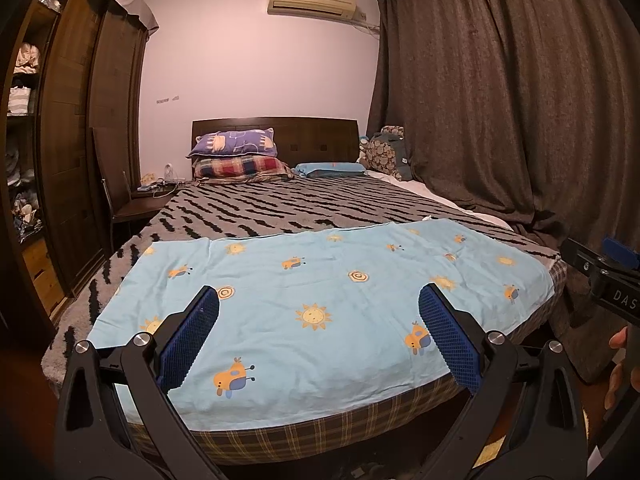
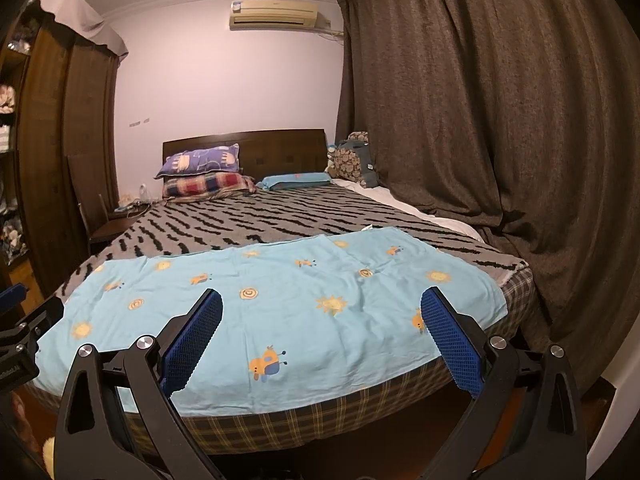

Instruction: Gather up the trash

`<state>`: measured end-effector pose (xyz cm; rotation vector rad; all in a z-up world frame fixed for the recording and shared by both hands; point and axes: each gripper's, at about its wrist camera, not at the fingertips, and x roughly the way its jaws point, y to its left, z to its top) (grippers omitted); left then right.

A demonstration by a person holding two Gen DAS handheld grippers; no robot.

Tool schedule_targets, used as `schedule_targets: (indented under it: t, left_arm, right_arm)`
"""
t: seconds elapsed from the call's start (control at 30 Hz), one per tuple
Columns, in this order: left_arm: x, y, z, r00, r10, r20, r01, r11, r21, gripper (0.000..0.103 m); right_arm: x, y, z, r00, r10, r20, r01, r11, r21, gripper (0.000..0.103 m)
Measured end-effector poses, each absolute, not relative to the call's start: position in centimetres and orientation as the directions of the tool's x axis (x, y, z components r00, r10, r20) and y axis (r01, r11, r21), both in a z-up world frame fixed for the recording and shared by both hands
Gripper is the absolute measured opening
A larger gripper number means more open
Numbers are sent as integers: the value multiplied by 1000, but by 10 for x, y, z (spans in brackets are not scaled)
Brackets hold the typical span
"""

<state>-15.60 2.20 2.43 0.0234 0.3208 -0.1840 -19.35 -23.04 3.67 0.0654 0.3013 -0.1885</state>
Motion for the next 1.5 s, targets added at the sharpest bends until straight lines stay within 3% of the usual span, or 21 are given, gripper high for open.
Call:
schedule_targets:
  t: [1.5]
  left_arm:
    - [-149, 21, 24, 930, -165, -329, 168, 986, -18, 95]
  right_arm:
    - [-186, -224, 35, 926, -184, -329, 214, 975, 59, 100]
